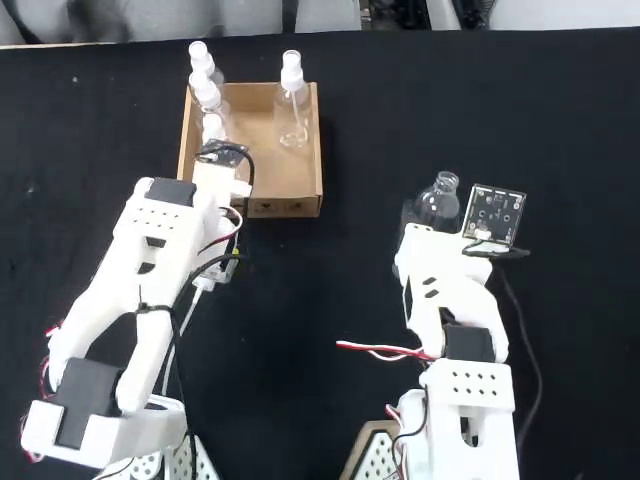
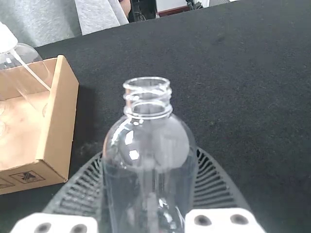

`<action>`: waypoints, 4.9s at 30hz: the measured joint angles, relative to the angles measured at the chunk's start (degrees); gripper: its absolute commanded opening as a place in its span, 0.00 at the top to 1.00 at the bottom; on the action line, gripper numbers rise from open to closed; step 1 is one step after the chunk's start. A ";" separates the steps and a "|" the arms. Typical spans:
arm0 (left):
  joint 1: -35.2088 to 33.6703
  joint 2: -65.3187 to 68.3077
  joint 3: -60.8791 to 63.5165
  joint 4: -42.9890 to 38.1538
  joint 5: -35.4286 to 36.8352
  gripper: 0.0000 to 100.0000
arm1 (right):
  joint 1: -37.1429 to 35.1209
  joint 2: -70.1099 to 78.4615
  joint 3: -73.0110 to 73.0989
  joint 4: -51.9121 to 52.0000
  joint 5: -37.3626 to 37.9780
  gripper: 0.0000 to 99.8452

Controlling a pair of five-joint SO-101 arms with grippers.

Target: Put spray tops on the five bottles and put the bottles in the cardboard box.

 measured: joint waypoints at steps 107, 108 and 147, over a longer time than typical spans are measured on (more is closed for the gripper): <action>-6.07 -53.27 15.82 -20.22 33.23 0.97 | -27.34 0.00 7.30 0.00 17.05 0.92; -7.03 -53.27 15.82 -20.22 34.11 0.97 | -27.60 0.00 7.56 0.00 17.05 0.92; -13.10 -53.27 22.86 -31.30 48.70 0.97 | -40.62 0.00 14.15 -8.97 28.48 0.92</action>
